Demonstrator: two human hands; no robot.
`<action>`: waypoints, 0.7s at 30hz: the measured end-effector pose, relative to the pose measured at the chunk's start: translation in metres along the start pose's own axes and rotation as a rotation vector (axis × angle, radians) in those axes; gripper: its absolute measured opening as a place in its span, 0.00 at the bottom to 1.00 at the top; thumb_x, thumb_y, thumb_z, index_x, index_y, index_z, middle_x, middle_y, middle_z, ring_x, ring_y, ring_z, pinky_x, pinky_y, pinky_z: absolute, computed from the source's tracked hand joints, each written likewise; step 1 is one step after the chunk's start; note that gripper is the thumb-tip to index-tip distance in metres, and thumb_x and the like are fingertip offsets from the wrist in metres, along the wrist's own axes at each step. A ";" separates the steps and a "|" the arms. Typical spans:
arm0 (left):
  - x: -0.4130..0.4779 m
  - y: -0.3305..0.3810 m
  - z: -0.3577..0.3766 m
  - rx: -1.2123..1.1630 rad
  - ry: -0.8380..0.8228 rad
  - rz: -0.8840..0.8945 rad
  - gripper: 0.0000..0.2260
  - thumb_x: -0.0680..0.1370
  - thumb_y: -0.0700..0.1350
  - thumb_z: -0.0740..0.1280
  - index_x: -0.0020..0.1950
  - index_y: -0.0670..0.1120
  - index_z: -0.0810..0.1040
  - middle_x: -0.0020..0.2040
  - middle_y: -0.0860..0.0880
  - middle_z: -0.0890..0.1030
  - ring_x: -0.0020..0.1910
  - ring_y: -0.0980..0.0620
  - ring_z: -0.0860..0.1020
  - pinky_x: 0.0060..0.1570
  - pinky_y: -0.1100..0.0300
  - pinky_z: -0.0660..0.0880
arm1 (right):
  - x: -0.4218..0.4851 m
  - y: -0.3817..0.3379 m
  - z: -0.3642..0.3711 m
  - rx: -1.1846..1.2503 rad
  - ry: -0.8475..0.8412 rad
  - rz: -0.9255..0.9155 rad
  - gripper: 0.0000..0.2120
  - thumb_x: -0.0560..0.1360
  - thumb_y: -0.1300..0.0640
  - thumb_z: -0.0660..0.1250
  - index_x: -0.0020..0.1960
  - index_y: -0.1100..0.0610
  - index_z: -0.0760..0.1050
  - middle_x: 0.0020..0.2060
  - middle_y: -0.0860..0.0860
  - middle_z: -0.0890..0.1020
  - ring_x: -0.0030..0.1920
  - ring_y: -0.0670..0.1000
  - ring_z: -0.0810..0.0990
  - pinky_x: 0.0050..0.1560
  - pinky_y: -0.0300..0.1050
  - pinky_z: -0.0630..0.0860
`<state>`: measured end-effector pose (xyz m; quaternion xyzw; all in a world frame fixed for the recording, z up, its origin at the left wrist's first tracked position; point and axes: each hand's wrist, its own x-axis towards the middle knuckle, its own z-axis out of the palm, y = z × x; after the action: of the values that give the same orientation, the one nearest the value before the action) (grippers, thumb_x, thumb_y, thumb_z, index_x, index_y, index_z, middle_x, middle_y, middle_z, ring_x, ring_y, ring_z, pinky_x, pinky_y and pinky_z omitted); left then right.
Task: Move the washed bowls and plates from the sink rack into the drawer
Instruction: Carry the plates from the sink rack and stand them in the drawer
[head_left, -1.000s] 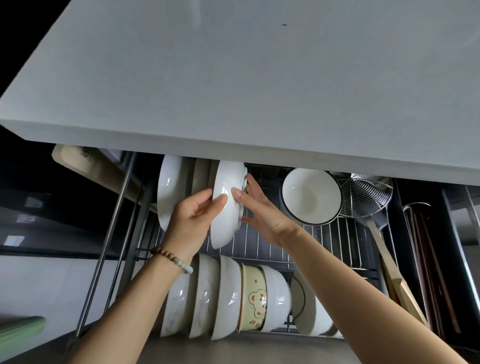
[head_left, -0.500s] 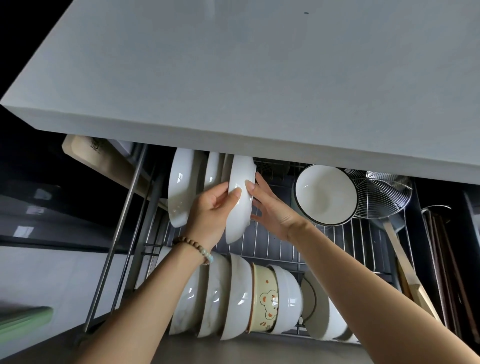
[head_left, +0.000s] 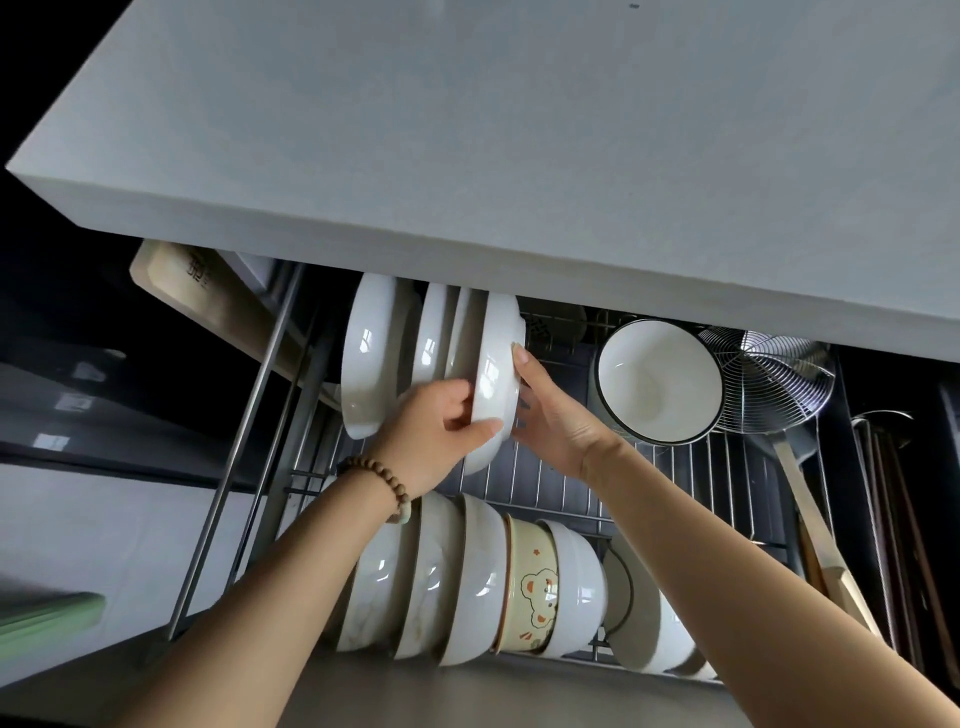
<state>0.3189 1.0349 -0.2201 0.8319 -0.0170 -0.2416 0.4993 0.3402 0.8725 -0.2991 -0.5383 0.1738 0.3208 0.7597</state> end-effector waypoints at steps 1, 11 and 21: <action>-0.002 -0.002 0.000 0.081 -0.018 -0.023 0.10 0.75 0.46 0.68 0.54 0.46 0.79 0.51 0.50 0.84 0.49 0.55 0.81 0.54 0.53 0.78 | -0.001 0.001 0.000 0.003 0.000 0.000 0.62 0.56 0.29 0.77 0.80 0.48 0.51 0.73 0.50 0.70 0.69 0.53 0.73 0.71 0.55 0.68; -0.005 -0.001 -0.002 0.131 -0.053 0.068 0.08 0.76 0.45 0.67 0.52 0.44 0.82 0.47 0.49 0.85 0.43 0.55 0.81 0.50 0.52 0.79 | -0.013 0.001 -0.005 -0.007 -0.003 -0.105 0.37 0.71 0.38 0.65 0.77 0.47 0.59 0.70 0.53 0.73 0.71 0.56 0.72 0.70 0.54 0.70; 0.005 -0.004 -0.004 0.003 0.025 0.035 0.09 0.75 0.44 0.68 0.52 0.39 0.81 0.48 0.47 0.85 0.47 0.48 0.83 0.51 0.47 0.79 | 0.007 -0.008 0.000 0.018 0.014 -0.044 0.57 0.60 0.29 0.75 0.80 0.49 0.53 0.72 0.48 0.71 0.70 0.50 0.72 0.72 0.52 0.67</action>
<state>0.3239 1.0384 -0.2235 0.8351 -0.0256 -0.2223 0.5024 0.3507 0.8732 -0.2978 -0.5373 0.1704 0.2986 0.7702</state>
